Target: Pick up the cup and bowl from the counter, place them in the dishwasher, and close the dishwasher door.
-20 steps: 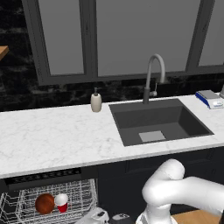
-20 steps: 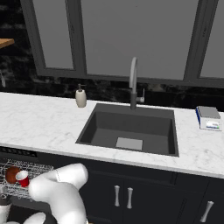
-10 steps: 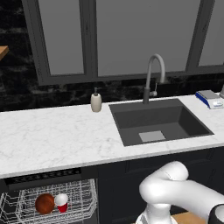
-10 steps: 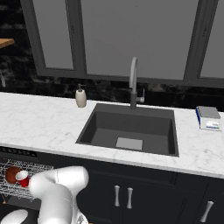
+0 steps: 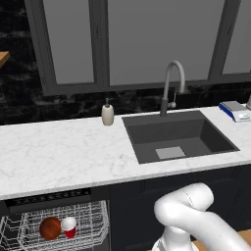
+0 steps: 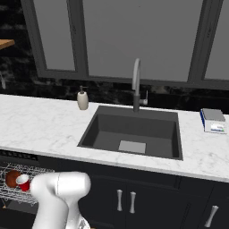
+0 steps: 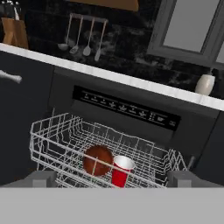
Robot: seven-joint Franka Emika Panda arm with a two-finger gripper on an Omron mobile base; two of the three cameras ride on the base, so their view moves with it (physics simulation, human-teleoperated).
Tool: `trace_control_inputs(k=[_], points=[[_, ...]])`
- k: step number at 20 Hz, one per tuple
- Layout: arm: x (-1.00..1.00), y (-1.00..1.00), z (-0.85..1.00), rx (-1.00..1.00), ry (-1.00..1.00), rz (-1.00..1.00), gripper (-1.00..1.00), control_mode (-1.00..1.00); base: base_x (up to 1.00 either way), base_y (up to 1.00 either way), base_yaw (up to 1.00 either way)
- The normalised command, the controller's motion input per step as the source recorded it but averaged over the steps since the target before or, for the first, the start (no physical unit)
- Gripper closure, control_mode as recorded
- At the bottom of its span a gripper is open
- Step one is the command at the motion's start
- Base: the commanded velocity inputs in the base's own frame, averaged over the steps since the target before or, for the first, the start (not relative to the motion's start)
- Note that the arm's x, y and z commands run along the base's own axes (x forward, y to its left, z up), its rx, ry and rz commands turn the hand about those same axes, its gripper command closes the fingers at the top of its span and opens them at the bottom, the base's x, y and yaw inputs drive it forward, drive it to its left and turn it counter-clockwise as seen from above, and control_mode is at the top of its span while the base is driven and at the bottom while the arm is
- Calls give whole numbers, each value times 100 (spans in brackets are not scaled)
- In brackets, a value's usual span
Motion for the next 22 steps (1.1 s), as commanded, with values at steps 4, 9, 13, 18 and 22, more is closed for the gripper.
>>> trace_control_inputs(k=[4, 9, 13, 18, 22], points=[[-2, 43, -76, 0, -39, -9, -100, -100, 0, 0, 0], [-44, 67, -31, 0, -21, -27, -100, -100, 0, 0, 0], [-29, 39, -55, -4, -8, -21, -100, -100, 0, 0, 0], [-2, 10, -75, -12, -3, -11, -100, -100, 0, 0, 0], [8, 16, -94, -6, -11, -8, -100, -100, 0, 0, 0]])
